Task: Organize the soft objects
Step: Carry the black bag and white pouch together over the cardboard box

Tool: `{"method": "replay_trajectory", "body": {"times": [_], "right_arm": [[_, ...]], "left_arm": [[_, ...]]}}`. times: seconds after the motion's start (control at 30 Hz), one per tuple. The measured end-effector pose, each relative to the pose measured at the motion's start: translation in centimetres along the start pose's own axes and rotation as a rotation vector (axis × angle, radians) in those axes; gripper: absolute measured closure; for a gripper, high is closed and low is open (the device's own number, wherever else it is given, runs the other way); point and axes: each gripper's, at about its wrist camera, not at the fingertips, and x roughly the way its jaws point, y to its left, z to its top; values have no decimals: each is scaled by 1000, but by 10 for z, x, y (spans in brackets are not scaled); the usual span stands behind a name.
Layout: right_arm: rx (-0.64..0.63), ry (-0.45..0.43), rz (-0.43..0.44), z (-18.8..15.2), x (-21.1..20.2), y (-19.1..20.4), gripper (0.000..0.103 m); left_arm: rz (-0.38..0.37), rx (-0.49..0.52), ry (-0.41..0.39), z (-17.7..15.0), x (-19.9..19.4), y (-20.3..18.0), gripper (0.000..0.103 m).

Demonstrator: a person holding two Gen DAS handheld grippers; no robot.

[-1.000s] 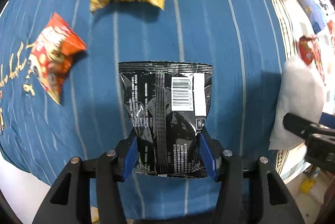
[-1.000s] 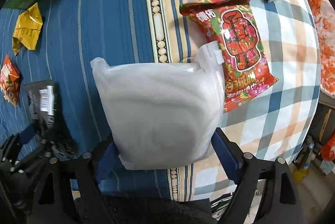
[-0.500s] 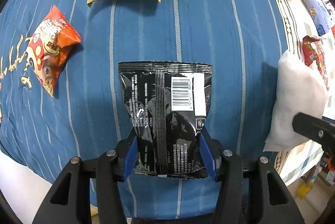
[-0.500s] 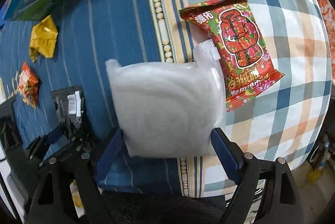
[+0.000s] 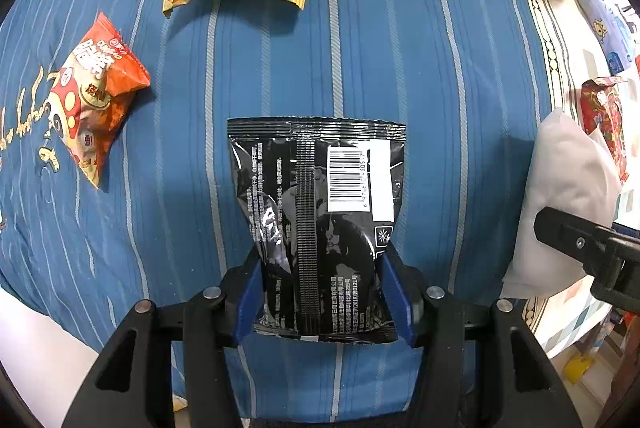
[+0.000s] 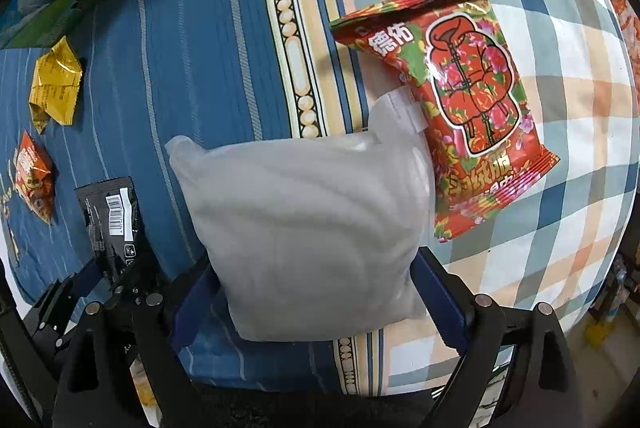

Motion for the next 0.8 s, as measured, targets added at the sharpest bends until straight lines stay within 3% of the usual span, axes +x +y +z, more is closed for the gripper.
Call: {"method": "replay_trajectory", "body": {"times": [0.13,0.3,0.6,0.8], "right_arm": [[-24,-18,-27,-7,-8,12,22],[-59,-43,-49,-18,-18,32,31],[-74,-118,1,-63,-98,23,33],[-82,-199,61,-66,-143,-8,33]], "left_arm": [[5,17,-2,1,1,-4,52],[14,36,-50,-4,-15,-15,52],[-35,54,-141,-9,-68,-24,52],[-67,67,-213,-9,-114,-24,52]]}}
